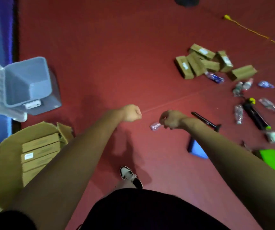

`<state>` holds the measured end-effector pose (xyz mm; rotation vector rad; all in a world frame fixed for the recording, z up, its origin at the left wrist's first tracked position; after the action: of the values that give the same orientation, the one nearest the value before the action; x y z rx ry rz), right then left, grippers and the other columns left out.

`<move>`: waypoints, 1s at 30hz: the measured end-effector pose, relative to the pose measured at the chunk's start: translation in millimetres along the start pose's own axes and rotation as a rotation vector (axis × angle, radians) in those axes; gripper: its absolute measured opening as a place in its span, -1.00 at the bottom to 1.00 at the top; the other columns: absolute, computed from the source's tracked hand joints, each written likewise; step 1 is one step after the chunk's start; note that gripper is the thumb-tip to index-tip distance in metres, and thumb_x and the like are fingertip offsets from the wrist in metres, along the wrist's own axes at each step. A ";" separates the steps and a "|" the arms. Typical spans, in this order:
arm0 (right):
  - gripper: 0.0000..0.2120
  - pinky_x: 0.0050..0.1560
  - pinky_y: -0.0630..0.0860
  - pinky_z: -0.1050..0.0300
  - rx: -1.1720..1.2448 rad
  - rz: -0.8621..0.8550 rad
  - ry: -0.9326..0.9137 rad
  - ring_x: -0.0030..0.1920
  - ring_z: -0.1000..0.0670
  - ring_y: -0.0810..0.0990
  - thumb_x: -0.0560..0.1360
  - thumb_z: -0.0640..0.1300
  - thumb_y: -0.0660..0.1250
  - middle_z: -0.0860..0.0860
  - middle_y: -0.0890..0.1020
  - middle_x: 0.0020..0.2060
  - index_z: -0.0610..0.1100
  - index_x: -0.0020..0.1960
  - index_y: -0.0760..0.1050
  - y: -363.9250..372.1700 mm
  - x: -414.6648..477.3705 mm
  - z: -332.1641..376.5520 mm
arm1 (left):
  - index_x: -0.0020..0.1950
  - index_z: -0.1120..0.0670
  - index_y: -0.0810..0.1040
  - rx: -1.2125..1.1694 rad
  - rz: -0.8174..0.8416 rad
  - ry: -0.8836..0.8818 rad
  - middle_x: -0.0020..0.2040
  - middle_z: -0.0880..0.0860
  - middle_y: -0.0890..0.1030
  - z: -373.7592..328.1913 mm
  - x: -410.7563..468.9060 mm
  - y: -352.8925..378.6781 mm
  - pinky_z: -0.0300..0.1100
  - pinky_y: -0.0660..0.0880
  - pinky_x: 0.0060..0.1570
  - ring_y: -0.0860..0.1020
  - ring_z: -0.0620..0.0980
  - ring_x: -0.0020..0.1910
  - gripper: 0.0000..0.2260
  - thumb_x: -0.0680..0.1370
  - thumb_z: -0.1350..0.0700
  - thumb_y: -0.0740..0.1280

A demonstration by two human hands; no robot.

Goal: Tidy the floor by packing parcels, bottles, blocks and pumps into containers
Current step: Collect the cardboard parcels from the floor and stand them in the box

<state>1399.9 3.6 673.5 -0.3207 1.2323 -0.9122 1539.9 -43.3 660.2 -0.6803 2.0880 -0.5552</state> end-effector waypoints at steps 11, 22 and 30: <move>-0.77 -0.41 0.40 0.34 0.310 -0.217 0.319 -0.46 0.04 0.46 0.53 -0.21 0.17 -0.12 0.70 -0.12 -0.23 0.04 0.58 67.5 -172.6 -189.4 | -0.09 0.10 0.57 0.207 0.218 0.252 -0.20 0.11 0.51 -177.4 -18.1 152.7 -0.25 0.45 -0.18 0.47 0.03 -0.22 -0.87 0.51 0.23 0.24; -0.73 -0.02 0.56 0.04 0.581 -0.395 0.620 -0.25 -0.09 0.54 0.51 -0.23 0.16 -0.18 0.69 -0.06 -0.26 0.07 0.59 92.5 -253.6 -302.0 | 0.04 0.13 0.56 0.472 0.380 0.504 -0.07 0.04 0.50 -298.0 4.3 240.5 -0.25 0.33 -0.09 0.42 0.01 -0.13 -0.86 0.54 0.18 0.24; -0.72 -0.11 0.51 0.10 0.722 -0.445 0.785 -0.31 -0.07 0.50 0.52 -0.22 0.15 -0.18 0.68 -0.02 -0.27 0.09 0.58 59.7 -222.4 -337.7 | -0.03 0.08 0.54 0.566 0.519 0.595 -0.12 0.04 0.52 -348.8 88.2 228.9 -0.22 0.39 -0.12 0.46 0.02 -0.20 -0.91 0.54 0.18 0.25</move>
<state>1109.2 290.7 667.1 0.4055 1.4432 -1.9064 1146.5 121.3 659.6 0.3954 2.3408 -1.0677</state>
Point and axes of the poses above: each hand's wrist, its own x-axis towards the middle knuckle, its own y-axis out of the palm, z = x × y, the point moved 7 cm from there along x, towards the middle knuckle
